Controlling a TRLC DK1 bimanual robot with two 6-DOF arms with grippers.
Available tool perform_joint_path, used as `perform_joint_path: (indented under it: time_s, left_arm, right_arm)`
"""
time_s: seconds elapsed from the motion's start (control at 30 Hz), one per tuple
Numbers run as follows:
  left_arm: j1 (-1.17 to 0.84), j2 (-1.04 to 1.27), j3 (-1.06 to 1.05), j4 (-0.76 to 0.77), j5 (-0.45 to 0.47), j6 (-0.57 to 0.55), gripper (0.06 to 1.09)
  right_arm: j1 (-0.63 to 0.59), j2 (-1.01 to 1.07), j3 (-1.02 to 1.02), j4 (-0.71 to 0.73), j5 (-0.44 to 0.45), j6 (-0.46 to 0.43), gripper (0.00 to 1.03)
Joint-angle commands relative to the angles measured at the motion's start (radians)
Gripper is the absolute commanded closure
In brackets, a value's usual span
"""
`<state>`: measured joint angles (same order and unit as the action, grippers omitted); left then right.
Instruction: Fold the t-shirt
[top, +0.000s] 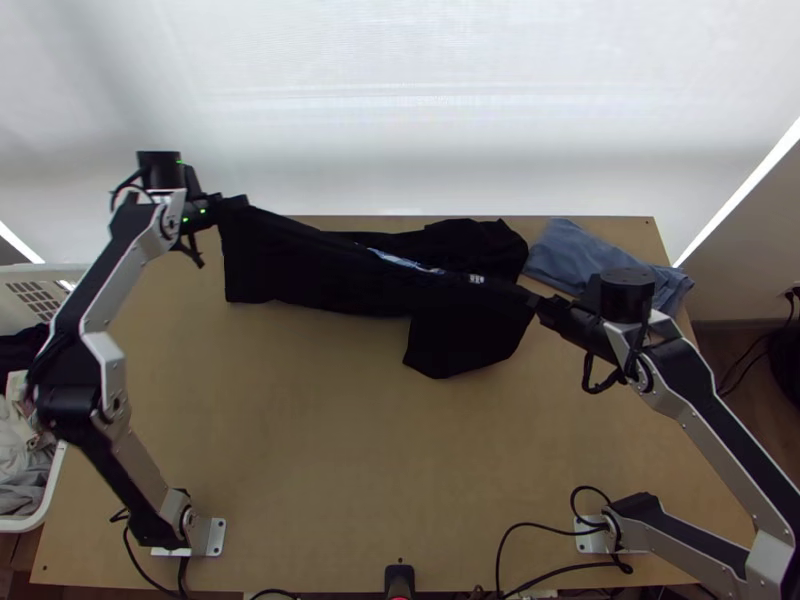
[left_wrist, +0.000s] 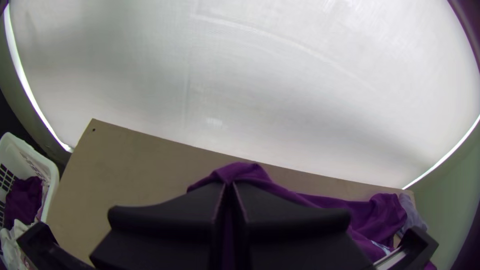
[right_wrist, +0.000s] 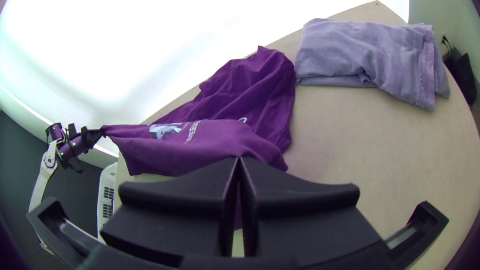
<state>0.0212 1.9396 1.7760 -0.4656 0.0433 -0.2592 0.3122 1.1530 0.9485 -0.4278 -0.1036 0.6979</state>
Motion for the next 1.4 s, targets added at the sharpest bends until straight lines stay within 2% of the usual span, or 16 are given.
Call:
perform_joint_path:
  time_s: [0.0, 0.6, 0.63, 0.67, 0.8, 0.93, 1.03, 1.2, 1.3, 1.37]
  left_arm:
    - [-0.014, 0.099, 0.112, 0.022, -0.003, -0.035, 1.05]
    - [-0.041, 0.377, 0.286, 0.084, -0.005, -0.066, 1.05]
    - [-0.044, 0.381, 0.295, 0.084, -0.003, -0.068, 1.00]
    - [-0.046, 0.381, 0.301, 0.084, -0.003, -0.068, 0.84]
    - [-0.047, 0.348, 0.313, 0.076, 0.007, -0.060, 0.09]
    - [-0.018, 0.295, 0.329, 0.038, 0.023, -0.069, 0.10]
    - [0.037, 0.268, 0.330, -0.031, 0.124, -0.114, 0.10]
    - [0.126, 0.249, 0.329, -0.197, 0.351, -0.110, 0.10]
    - [0.152, 0.246, 0.312, -0.278, 0.402, -0.069, 0.12]
    - [0.164, 0.248, 0.287, -0.303, 0.409, -0.046, 0.24]
  right_arm:
    - [-0.005, 0.028, -0.010, 0.018, 0.016, -0.009, 1.00]
    - [-0.035, 0.189, -0.014, 0.103, 0.047, -0.001, 1.00]
    - [-0.035, 0.194, -0.013, 0.104, 0.048, 0.000, 1.00]
    - [-0.035, 0.197, -0.011, 0.104, 0.048, 0.000, 1.00]
    - [-0.035, 0.201, -0.011, 0.112, 0.054, 0.002, 1.00]
    - [-0.033, 0.200, -0.014, 0.112, 0.054, 0.005, 1.00]
    - [-0.033, 0.200, -0.014, 0.112, 0.054, 0.009, 1.00]
    - [-0.028, 0.198, -0.014, 0.112, 0.054, 0.017, 1.00]
    - [-0.027, 0.195, -0.013, 0.112, 0.054, 0.018, 1.00]
    - [-0.025, 0.194, -0.014, 0.112, 0.054, 0.020, 1.00]
